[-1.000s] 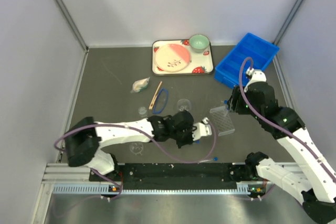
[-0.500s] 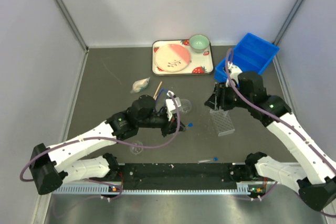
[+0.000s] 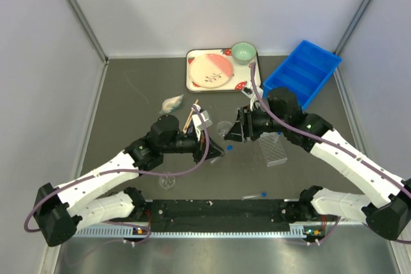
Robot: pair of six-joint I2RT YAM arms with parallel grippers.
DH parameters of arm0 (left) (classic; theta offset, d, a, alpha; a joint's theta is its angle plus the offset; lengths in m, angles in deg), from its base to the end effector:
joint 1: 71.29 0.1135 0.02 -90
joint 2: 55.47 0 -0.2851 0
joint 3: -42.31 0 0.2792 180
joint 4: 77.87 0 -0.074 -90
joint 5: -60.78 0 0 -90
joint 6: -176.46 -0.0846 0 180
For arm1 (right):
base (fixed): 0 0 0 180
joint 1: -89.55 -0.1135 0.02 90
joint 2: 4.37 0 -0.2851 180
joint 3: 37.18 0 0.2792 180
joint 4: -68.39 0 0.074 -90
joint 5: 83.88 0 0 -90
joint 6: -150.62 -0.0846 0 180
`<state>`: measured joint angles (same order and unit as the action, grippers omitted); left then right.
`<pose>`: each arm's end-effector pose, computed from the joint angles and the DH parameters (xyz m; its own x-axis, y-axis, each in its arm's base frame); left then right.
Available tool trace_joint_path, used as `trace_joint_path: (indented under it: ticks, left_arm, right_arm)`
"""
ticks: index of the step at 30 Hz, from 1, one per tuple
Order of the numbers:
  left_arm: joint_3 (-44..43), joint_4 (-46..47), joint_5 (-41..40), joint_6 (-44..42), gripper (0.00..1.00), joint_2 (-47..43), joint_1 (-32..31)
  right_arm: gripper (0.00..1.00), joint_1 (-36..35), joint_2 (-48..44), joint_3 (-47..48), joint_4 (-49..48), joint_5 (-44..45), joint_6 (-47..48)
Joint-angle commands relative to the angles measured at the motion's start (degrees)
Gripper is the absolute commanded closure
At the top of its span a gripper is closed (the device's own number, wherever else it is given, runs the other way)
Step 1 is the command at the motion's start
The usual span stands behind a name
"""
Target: Organize the chemistry lab equipment
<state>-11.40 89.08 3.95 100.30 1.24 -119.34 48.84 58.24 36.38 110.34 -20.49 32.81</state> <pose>0.1538 -0.2403 0.2972 -0.4125 0.1593 -0.8969 0.9015 0.2128 -0.3768 0.1960 0.2187 0.3426 -0.7532 -0.0978 -0.6505 -0.5911 0.5347 0.6040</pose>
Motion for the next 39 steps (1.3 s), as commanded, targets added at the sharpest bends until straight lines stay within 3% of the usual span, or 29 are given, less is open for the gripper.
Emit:
trace_joint_path:
  ticks: [1, 19, 24, 35, 38, 39]
  left_arm:
    - [0.8, 4.4, 2.0, 1.9, 1.0, -2.1, 1.3]
    - [1.0, 5.6, 3.1, 3.1, 1.0, -3.8, 5.0]
    - [1.1, 5.7, 3.0, 3.1, 1.0, -3.9, 5.2]
    - [1.0, 6.6, 2.9, 3.6, 1.0, -4.0, 5.5]
    - [1.0, 7.0, 3.0, 3.9, 1.0, -4.0, 5.6]
    - [1.0, 7.1, 3.0, 4.0, 1.0, -4.0, 5.6]
  right_arm:
    - [0.5, -1.0, -0.4, -1.1, -5.0, -2.5, -2.0]
    - [0.54, -3.1, -0.2, -2.8, -7.8, -3.7, -4.4]
    - [0.62, -3.5, 0.2, -3.0, -8.7, -4.1, -4.7]
    - [0.65, -3.6, 0.5, -4.0, -10.6, -5.1, -5.6]
    - [0.71, -3.7, 0.8, -4.1, -10.6, -4.9, -5.6]
    - [0.79, -3.7, 0.7, -4.1, -10.6, -4.9, -5.7]
